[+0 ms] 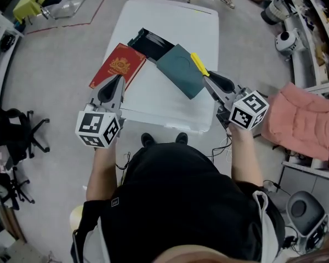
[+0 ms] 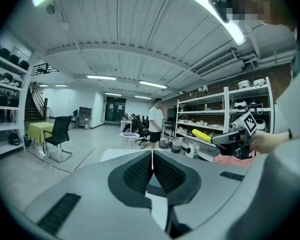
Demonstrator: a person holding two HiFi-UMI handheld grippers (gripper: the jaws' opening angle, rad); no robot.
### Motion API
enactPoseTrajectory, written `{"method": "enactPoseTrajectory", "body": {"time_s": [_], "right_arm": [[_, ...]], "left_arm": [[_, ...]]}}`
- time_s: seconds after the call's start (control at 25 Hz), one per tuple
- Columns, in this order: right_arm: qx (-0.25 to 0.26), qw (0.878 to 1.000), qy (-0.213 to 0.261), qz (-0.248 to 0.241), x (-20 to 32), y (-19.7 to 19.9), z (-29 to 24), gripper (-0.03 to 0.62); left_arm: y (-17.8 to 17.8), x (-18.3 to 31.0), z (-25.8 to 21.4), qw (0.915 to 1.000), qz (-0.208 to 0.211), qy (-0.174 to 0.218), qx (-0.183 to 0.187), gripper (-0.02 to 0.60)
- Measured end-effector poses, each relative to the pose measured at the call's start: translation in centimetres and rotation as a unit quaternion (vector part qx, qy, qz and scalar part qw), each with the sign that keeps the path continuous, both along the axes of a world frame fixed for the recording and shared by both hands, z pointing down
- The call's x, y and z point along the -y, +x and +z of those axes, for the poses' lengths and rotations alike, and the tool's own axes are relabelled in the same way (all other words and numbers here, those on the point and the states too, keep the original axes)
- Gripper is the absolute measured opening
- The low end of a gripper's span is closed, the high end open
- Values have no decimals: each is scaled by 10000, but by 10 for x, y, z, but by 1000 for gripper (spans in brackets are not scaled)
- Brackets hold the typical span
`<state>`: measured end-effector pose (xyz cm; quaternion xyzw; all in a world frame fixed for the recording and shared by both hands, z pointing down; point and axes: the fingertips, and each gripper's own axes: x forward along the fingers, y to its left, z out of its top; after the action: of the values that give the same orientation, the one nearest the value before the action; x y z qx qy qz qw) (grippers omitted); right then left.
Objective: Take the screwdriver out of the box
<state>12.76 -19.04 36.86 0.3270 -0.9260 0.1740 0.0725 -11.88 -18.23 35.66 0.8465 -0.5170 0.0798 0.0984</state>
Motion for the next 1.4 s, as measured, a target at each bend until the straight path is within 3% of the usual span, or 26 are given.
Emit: {"method": "enactPoseTrajectory", "body": {"time_s": [0.4, 0.76, 1.4], "right_arm": [[1082, 9940, 168, 36, -20, 39, -18, 87], [1367, 9900, 309, 144, -29, 52, -35, 87], [1395, 9891, 470, 49, -26, 48, -47, 86]], "left_arm": [[31, -11, -12, 9999, -62, 63, 79, 20], [29, -12, -23, 9997, -112, 182, 130, 20], [28, -11, -25, 9996, -143, 208, 104, 20]]}}
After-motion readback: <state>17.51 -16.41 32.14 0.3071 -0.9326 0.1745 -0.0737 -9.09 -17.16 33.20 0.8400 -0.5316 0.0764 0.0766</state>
